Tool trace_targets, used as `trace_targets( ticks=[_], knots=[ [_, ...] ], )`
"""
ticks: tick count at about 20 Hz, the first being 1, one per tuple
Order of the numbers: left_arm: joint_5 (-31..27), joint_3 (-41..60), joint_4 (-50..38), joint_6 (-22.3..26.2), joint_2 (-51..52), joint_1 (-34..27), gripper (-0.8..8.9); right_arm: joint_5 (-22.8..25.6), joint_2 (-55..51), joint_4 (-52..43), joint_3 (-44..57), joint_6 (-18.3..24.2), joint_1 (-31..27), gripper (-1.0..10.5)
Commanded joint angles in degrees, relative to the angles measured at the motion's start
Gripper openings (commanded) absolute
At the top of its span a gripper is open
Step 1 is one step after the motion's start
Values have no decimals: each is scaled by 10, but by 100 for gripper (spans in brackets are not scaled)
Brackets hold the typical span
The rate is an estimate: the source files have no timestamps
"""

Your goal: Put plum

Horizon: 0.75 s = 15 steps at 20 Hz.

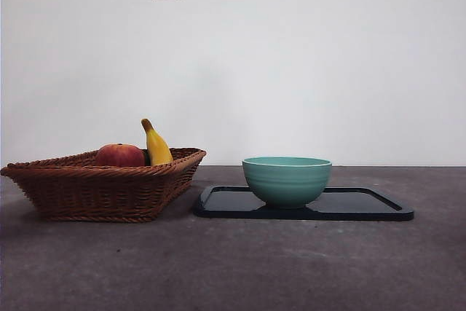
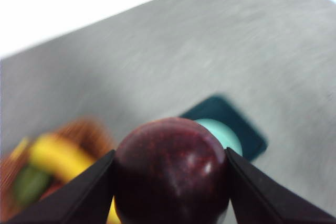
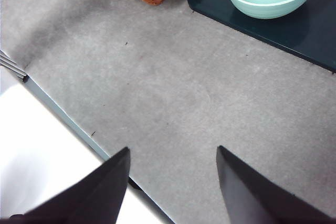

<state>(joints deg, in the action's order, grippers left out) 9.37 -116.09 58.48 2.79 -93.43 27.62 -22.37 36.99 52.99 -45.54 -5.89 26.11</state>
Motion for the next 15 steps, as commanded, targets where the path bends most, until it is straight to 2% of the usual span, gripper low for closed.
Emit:
trace_targets(
  ticks=[1,4,6,10,15],
  knots=[
    [0,-14,65,-2,18,-22,214,-1,2,-4,-4,8,3,262],
    [0,29,86,2,65,-45,214,-1,2,-6,-4,8,3,262],
    [0,101,57,1,109,-58,214,-1,2,-7,-4,10,3,262],
    [0,292,-68,-4,192,-76,214,-1,2,-7,-4,14,3,262],
    [0,481,-235,7,206,-90,212,-2,2,-7,-4,14,3,262]
  ],
)
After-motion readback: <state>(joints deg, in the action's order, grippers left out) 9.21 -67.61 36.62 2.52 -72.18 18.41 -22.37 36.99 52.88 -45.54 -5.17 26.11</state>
